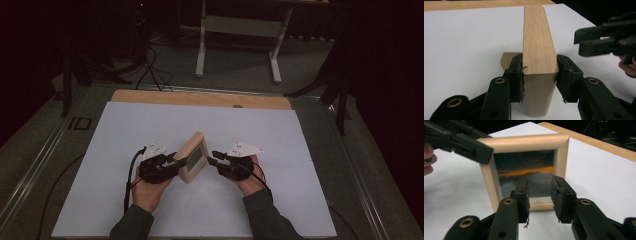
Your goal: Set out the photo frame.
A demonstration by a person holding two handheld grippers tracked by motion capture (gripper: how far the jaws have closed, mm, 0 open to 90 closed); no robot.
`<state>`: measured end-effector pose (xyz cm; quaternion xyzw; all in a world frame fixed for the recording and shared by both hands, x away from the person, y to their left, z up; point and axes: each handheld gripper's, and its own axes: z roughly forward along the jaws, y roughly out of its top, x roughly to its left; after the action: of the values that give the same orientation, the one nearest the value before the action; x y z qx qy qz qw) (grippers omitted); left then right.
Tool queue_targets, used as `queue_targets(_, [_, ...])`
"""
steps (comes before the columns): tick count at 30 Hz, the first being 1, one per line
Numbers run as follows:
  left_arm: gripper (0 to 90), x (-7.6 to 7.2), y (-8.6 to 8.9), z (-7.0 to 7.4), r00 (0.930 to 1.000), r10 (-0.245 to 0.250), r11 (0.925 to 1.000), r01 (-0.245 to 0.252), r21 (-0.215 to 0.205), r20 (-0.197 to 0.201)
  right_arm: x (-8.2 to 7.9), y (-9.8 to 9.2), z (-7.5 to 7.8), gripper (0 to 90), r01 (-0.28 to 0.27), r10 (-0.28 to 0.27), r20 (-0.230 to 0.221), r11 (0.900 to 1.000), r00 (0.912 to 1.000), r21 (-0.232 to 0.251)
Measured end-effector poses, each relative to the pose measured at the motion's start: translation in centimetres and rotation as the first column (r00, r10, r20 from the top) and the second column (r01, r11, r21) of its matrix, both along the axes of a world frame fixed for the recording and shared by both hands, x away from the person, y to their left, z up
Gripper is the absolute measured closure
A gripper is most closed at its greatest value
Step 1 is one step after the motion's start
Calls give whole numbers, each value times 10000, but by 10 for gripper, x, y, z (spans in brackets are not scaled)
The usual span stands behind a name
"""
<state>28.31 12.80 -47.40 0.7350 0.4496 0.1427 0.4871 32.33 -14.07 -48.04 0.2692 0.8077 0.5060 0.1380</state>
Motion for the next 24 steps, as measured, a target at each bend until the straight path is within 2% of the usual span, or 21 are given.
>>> queue_targets(8, [603, -3, -4, 0, 9993, -273, 9993, 266, 257, 242, 2, -6, 4, 777, 445, -445, 98, 9990, 9990, -29])
queue_targets(12, [604, -3, -5, 0, 9981, -499, 9981, 485, 380, 375, 3, -8, 6, 867, 513, -513, 113, 9987, 9986, -37])
queue_targets(24, [604, -6, -10, 0, 9934, -917, 9934, 865, 752, 689, 4, -12, 11, 892, 647, -651, 223, 9978, 9976, 151])
